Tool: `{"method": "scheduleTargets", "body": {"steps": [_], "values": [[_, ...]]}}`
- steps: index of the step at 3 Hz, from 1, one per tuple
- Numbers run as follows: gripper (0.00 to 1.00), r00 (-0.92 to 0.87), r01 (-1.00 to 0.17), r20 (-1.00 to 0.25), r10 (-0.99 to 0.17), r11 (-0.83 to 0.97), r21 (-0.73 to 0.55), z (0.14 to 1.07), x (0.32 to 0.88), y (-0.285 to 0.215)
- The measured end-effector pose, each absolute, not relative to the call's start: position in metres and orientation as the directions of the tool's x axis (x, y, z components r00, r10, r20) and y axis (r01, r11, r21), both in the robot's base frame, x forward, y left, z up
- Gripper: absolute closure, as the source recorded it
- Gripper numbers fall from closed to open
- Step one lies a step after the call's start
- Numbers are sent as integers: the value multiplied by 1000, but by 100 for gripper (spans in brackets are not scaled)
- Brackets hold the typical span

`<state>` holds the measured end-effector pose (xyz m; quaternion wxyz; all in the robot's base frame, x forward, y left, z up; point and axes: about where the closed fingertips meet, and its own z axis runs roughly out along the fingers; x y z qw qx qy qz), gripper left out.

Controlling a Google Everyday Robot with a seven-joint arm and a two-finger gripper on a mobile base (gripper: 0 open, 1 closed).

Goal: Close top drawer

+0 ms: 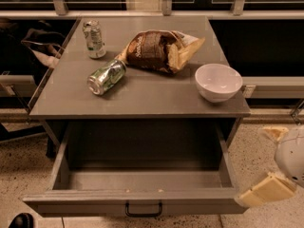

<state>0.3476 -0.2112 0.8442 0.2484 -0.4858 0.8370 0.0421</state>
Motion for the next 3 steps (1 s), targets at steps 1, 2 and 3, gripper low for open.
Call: {"method": "scheduleTargets", "body": {"steps": [1,2,3], "values": [[48,-405,-834,-457,-792,524,-171,844,348,-211],[71,-405,-834,-457,-792,524,-171,844,348,-211],[94,-405,-834,-457,-792,524,-171,844,348,-211]]}}
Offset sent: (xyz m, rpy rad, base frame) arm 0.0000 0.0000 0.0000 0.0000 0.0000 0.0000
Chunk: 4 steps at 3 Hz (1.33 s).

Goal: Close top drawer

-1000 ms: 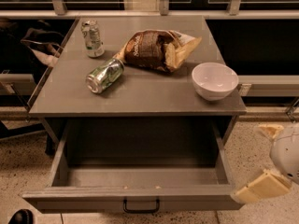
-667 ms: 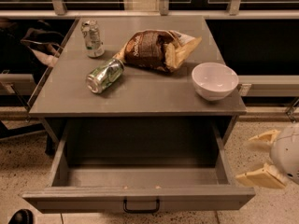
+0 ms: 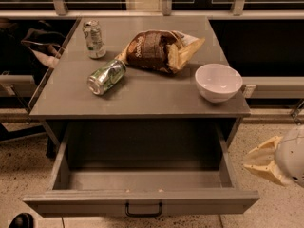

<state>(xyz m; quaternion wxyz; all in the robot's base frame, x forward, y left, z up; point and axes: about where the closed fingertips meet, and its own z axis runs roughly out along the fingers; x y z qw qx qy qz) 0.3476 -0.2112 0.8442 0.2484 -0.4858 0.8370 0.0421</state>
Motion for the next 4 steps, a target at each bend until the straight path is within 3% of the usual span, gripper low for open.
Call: {"method": "scheduleTargets", "body": {"steps": [2,4], "values": [[100,-404,-834,-457,-792,524,-171,844,348,-211],[100,-580,-691,-471,-665,708,-148,795,344,-218]]}}
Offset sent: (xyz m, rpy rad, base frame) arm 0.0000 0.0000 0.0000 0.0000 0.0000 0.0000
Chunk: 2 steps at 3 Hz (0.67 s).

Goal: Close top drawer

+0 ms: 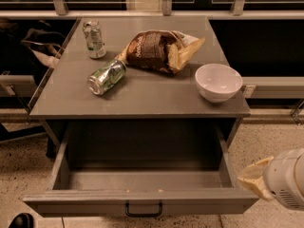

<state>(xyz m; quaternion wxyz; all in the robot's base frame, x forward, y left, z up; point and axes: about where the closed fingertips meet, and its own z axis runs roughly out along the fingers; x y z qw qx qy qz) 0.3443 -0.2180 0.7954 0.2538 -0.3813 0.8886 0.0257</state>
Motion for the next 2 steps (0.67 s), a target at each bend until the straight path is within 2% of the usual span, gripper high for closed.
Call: {"method": "scheduleTargets", "body": {"steps": [1,2], "values": [[100,-644,-629,-470,-604,768,-126,774,340,-219],[100,-647,-623,-473,-598,772,-124,772,338,-219]]}}
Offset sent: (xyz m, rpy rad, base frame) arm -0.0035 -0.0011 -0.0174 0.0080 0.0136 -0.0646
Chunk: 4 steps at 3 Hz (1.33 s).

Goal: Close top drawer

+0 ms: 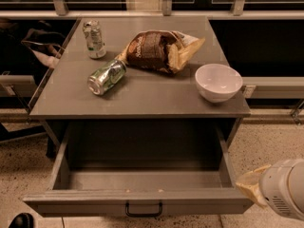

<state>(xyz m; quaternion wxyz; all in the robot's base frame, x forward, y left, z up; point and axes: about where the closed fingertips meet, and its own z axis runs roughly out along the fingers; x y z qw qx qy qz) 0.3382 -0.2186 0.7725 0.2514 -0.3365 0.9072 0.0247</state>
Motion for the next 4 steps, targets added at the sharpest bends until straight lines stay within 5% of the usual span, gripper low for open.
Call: {"method": "scheduleTargets", "body": {"steps": [4], "values": [[100,-781,-519,-405,-474,855,0,702,303,-222]]}}
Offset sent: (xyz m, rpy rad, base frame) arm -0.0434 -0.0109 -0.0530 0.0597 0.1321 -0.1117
